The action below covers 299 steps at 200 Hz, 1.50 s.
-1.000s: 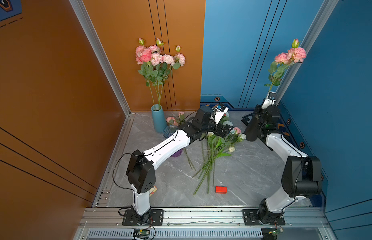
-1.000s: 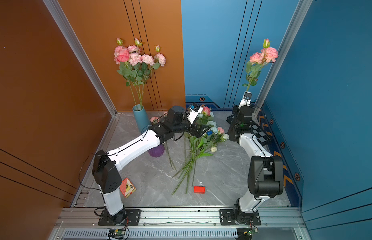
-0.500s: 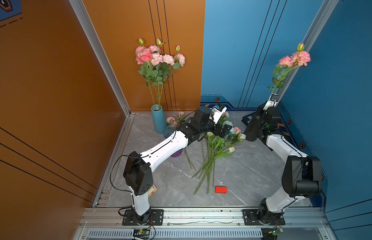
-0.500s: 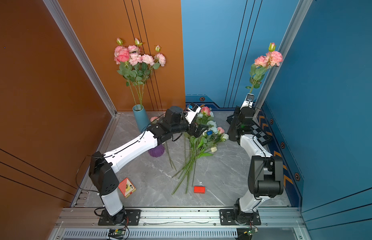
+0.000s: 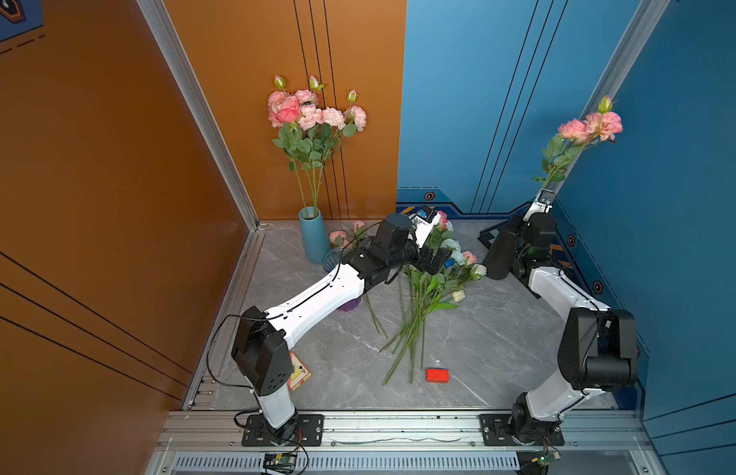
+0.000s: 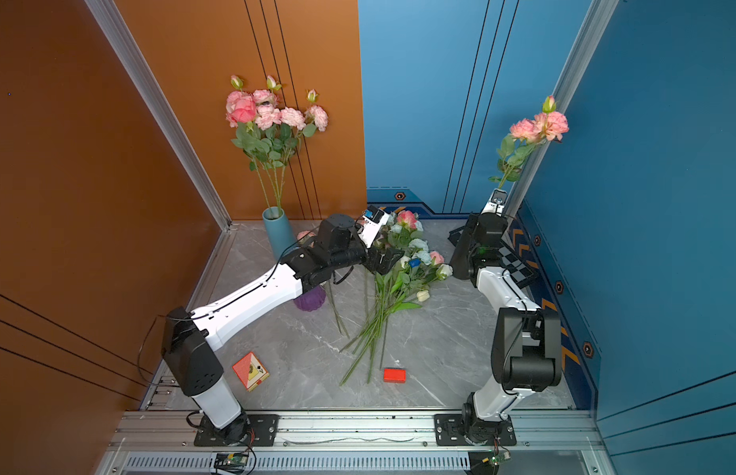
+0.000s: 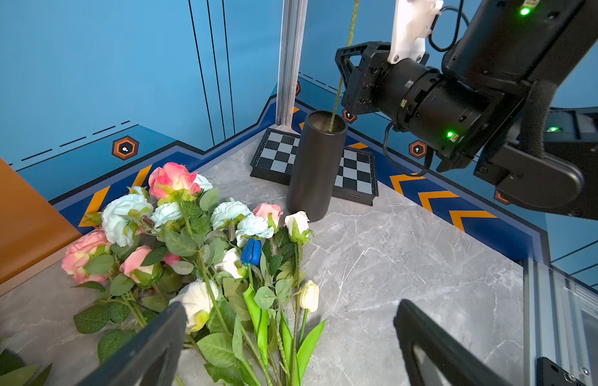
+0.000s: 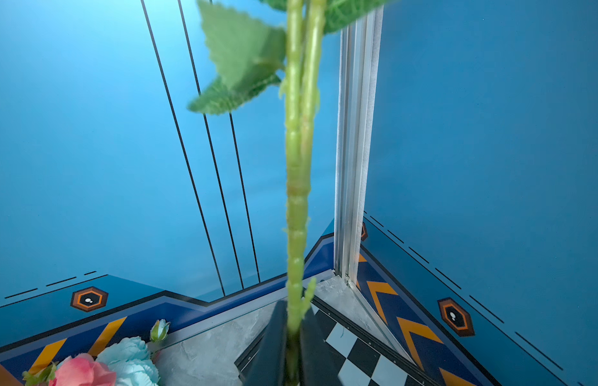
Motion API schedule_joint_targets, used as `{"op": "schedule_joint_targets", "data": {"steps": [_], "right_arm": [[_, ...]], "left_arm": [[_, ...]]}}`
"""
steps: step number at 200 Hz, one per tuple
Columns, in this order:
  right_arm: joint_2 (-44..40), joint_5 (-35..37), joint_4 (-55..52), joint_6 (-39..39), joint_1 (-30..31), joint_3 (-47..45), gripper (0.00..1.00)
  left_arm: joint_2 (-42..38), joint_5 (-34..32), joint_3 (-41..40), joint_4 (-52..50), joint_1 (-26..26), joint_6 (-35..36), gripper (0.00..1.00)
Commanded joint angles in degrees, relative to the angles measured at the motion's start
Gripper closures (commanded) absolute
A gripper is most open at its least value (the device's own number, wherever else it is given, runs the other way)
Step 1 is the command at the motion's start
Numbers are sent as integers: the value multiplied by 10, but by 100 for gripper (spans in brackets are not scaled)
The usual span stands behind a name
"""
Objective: Place the pink flowers into the vase
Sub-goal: Place the flower in the vase.
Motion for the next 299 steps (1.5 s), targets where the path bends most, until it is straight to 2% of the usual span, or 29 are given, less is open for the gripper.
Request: {"op": "schedule_joint_targets", "data": {"steps": [1,197,219,235,270,299], "right_arm": [[-19,3,-16,10,-3,2,81],[-84,3,-32,17,13,-21,55],[-101,1,-32,10,23,-33,48],[-115,-5,-30,-3,34,-43,39],[-133,4,-34,-44,60,-51,33],[-159,-13,-52,-44,74,-58,23]], "left_arm": [[-23,-15,-12,-8,0,-7,2],[-86,-44,-89,-5,10,-22,1],[-93,-47,-100,-5,14,-35,1],[-98,-56,-108,-4,19,-40,2],[-108,-71,-122,1,28,-50,1],[-113,-72,-125,-5,33,-62,1]]}}
